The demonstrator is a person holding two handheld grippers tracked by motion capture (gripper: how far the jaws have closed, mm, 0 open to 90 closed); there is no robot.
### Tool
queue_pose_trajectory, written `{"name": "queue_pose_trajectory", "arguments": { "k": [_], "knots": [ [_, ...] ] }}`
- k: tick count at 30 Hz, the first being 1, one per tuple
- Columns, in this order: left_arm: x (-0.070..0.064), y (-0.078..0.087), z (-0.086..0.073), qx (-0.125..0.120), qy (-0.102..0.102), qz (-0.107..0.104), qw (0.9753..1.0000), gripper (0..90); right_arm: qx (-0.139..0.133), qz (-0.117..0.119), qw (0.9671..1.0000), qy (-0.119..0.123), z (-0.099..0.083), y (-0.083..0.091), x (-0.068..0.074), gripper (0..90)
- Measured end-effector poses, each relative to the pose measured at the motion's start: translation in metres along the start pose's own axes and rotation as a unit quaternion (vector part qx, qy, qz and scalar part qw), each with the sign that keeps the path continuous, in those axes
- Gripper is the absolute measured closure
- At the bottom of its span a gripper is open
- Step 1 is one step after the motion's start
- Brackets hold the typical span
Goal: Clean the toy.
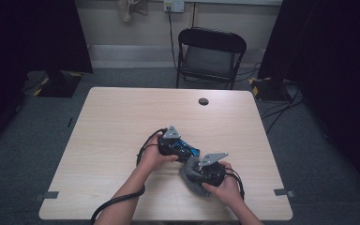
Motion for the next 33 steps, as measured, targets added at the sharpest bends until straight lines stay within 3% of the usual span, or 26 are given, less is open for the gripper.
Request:
{"name": "queue_pose_trajectory", "arguments": {
  "k": [9,14,25,33],
  "knots": [
    [0.0,0.0,0.0,-0.001,0.0,0.001,1.0,13.5,-0.003,0.016,0.9999,0.005,-0.004,0.008,-0.002,75.8],
    [0.0,0.0,0.0,-0.003,0.0,0.0,1.0,13.5,-0.009,0.004,0.9999,-0.011,-0.011,0.022,-0.015,75.8],
    [0.0,0.0,0.0,-0.004,-0.001,-0.001,1.0,13.5,-0.018,-0.052,0.9973,-0.049,-0.024,0.057,-0.057,75.6],
    [0.0,0.0,0.0,-0.006,-0.001,0.0,1.0,13.6,-0.036,-0.084,0.9929,-0.076,-0.026,0.06,-0.08,75.5]
  ]
}}
Point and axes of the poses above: each handheld gripper's, and its own axes: y roughly backward along the jaws, z roughly out of its top, x roughly to its left, the point moved 7 cm from there along -y, roughly forward along the jaws, and after that the axes turned 8 degrees about x, right-handed, at the moved point
